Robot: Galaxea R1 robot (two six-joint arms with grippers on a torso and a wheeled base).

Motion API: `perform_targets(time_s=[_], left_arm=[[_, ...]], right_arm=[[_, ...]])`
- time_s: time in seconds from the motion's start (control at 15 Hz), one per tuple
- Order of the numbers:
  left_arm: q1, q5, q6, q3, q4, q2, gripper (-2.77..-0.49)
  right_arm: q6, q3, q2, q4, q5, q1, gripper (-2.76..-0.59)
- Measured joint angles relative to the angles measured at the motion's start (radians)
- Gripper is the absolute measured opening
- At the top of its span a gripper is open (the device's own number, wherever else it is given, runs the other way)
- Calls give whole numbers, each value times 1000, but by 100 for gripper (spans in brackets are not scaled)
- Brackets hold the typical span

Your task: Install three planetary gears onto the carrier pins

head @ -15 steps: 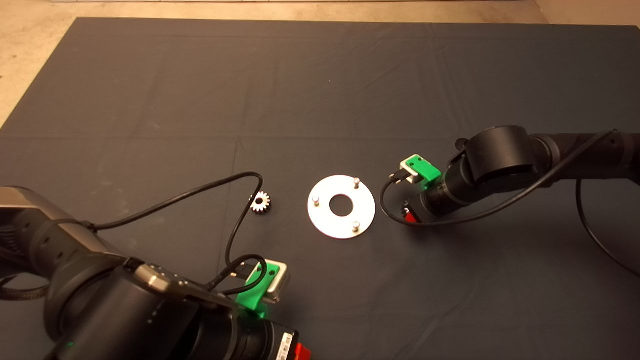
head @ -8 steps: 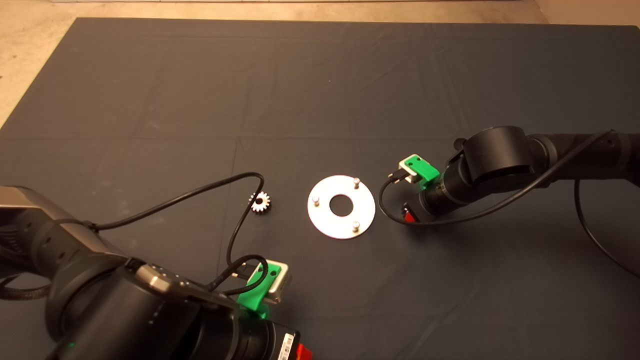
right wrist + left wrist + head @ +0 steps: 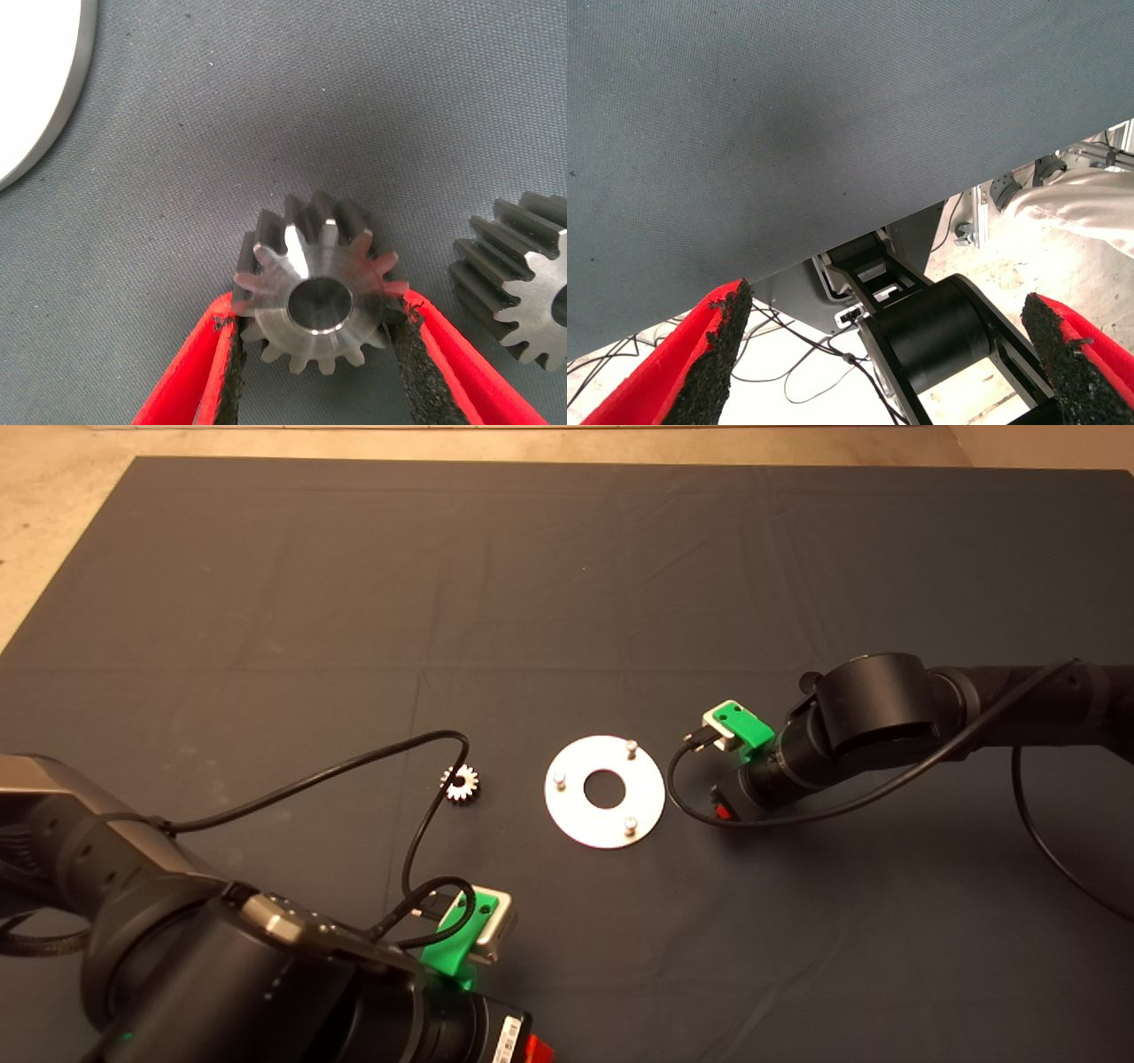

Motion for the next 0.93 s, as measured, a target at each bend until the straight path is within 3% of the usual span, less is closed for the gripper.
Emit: perform_targets(time_s=[0.93], left_arm=[[0, 0, 0, 0, 0, 3, -109]], right_arm=[[0, 2, 0, -3, 0, 0, -239]])
